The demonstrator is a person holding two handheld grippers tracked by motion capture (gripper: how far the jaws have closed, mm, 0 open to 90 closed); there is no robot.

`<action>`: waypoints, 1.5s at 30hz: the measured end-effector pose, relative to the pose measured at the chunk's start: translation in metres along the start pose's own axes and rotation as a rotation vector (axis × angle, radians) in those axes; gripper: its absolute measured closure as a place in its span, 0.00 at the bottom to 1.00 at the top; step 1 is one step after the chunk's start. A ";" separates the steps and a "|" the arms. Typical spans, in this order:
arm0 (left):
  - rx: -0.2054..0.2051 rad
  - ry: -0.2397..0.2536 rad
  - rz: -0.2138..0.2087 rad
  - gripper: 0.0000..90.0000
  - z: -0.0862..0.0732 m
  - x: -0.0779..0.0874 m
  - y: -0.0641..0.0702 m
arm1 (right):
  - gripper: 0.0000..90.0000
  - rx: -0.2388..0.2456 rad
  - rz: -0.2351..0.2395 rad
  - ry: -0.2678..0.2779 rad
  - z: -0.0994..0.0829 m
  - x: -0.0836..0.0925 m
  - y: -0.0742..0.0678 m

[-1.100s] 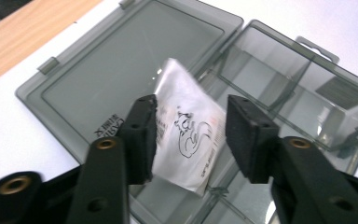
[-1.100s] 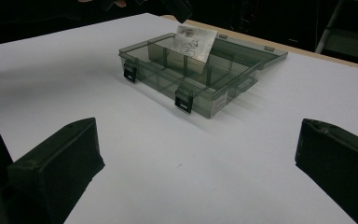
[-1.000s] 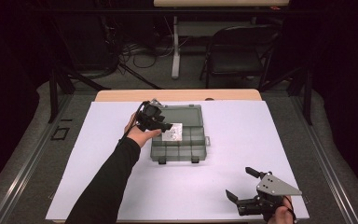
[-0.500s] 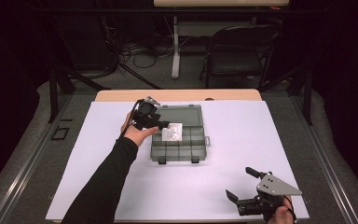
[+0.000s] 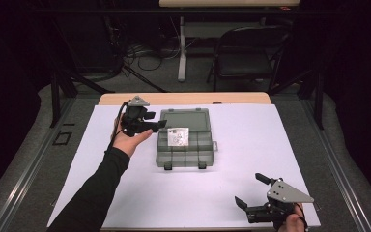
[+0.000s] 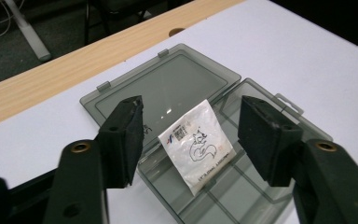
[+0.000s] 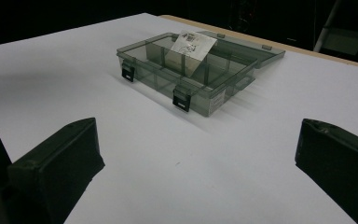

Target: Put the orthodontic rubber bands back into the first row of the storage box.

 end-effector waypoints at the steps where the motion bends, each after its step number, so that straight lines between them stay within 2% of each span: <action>1: 0.015 0.024 -0.015 0.43 0.001 0.004 0.001 | 0.00 -0.002 -0.005 0.012 0.000 -0.001 0.000; 3: 0.009 0.072 -0.029 0.41 0.005 0.016 0.005 | 0.00 -0.001 -0.004 0.007 0.000 0.000 0.000; 9: 0.012 0.127 -0.053 0.38 0.006 0.032 0.012 | 0.00 0.002 -0.003 -0.002 0.000 0.001 0.000; 14: 0.007 0.136 -0.064 0.38 0.003 0.040 0.018 | 0.00 0.004 -0.004 0.000 0.001 0.001 0.000; 16: 0.006 0.140 -0.064 0.33 0.001 0.043 0.020 | 0.00 0.009 -0.004 0.011 0.001 0.000 -0.001; 20: 0.011 0.150 -0.075 0.30 -0.003 0.049 0.023 | 0.00 0.001 -0.010 0.016 0.002 0.000 0.000; 21: 0.010 0.151 -0.078 0.30 -0.005 0.050 0.023 | 0.00 0.004 -0.005 -0.001 0.001 0.001 0.000; 26: 0.022 0.144 -0.099 0.29 -0.020 0.056 0.026 | 0.00 0.007 0.001 -0.003 0.001 0.001 -0.001; 30: 0.048 0.155 -0.108 0.27 -0.032 0.062 0.028 | 0.00 0.003 -0.007 0.012 0.001 0.000 0.000; 32: 0.064 0.164 -0.116 0.25 -0.036 0.066 0.029 | 0.00 0.008 -0.002 -0.015 0.000 0.002 0.000; 33: 0.067 0.171 -0.113 0.24 -0.038 0.068 0.029 | 0.00 0.005 -0.005 0.000 0.001 0.000 -0.001; 34: 0.067 0.170 -0.119 0.22 -0.041 0.070 0.030 | 0.00 0.012 -0.014 -0.013 0.001 0.001 -0.001; 35: 0.069 0.184 -0.131 0.18 -0.045 0.074 0.032 | 0.00 0.010 0.001 -0.001 0.001 0.000 -0.002; 38: 0.061 0.189 -0.139 0.17 -0.050 0.078 0.034 | 0.00 0.009 0.000 -0.001 0.001 0.000 -0.002; 45: 0.057 0.205 -0.123 0.17 -0.066 0.091 0.038 | 0.00 0.011 -0.003 0.003 0.002 0.000 -0.002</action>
Point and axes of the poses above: each handheld gripper's, and its own axes: x roughly backward along the jaws, z roughly out of its top, y roughly to its right, the point moved 8 cm from there along -x, roughly forward along the jaws, and after that the axes turned 12 degrees about y, right-handed, at the moved point
